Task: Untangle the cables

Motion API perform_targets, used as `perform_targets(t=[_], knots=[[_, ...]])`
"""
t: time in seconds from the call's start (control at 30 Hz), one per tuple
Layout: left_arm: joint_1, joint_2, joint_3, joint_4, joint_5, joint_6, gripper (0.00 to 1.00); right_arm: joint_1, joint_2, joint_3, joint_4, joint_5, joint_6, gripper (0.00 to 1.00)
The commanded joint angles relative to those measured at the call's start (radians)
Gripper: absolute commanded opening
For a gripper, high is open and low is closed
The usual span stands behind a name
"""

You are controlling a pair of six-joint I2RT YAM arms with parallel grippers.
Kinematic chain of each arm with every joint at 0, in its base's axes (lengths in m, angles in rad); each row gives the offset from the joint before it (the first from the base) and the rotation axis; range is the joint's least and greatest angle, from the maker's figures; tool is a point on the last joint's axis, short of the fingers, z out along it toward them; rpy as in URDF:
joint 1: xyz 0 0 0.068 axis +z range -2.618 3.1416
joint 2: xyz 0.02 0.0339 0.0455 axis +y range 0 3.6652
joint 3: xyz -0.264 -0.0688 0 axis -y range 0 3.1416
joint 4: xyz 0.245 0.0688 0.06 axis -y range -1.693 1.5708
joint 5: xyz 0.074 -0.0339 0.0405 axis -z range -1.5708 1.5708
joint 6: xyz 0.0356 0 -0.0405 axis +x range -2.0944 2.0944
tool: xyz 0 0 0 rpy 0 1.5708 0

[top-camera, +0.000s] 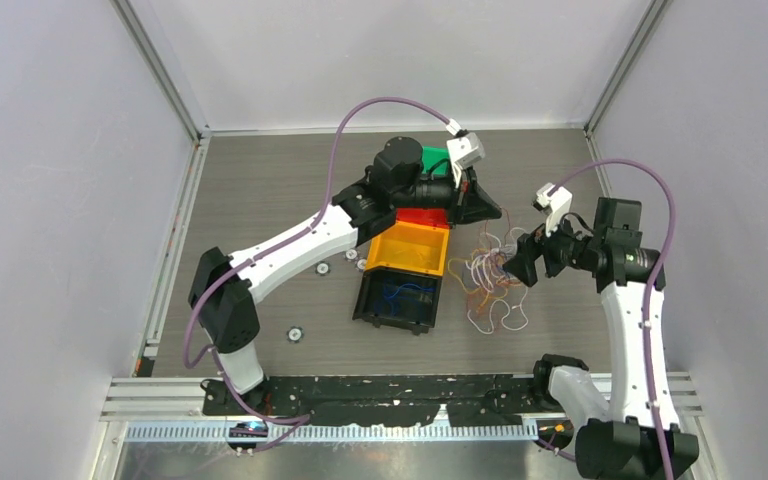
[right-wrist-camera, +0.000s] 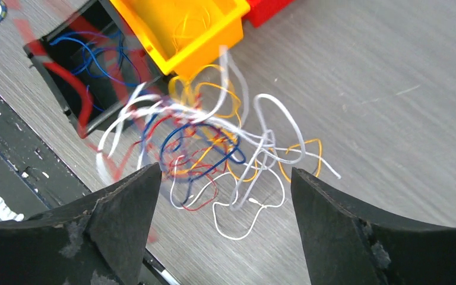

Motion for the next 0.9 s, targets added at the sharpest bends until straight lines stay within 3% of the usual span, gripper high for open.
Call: perform_targets(t=[0.0, 0.13, 0.37, 0.57, 0.63, 0.73, 0.87], knots=[[0.001, 0.005, 0.011, 0.100, 0.022, -0.076, 0.00, -0.001, -0.071, 0.065, -0.003, -0.070, 0.030, 0.87], [0.001, 0.008, 0.011, 0.102, 0.035, -0.085, 0.00, 0.000, -0.090, 0.055, 0.140, -0.097, 0.172, 0.85], [0.001, 0.012, 0.029, 0.113, 0.046, -0.121, 0.00, 0.012, -0.131, -0.073, 0.591, 0.013, 0.512, 0.79], [0.001, 0.018, 0.056, 0.158, 0.060, -0.202, 0.00, 0.068, -0.120, -0.214, 0.781, 0.091, 0.578, 0.77], [0.001, 0.017, 0.069, 0.173, 0.065, -0.227, 0.00, 0.086, -0.109, -0.273, 0.832, 0.103, 0.597, 0.72], [0.003, 0.003, 0.087, 0.196, 0.077, -0.239, 0.00, 0.103, -0.091, -0.326, 0.883, 0.152, 0.597, 0.52], [0.010, -0.026, 0.126, 0.219, 0.092, -0.254, 0.00, 0.104, -0.056, -0.356, 0.851, 0.170, 0.549, 0.45]])
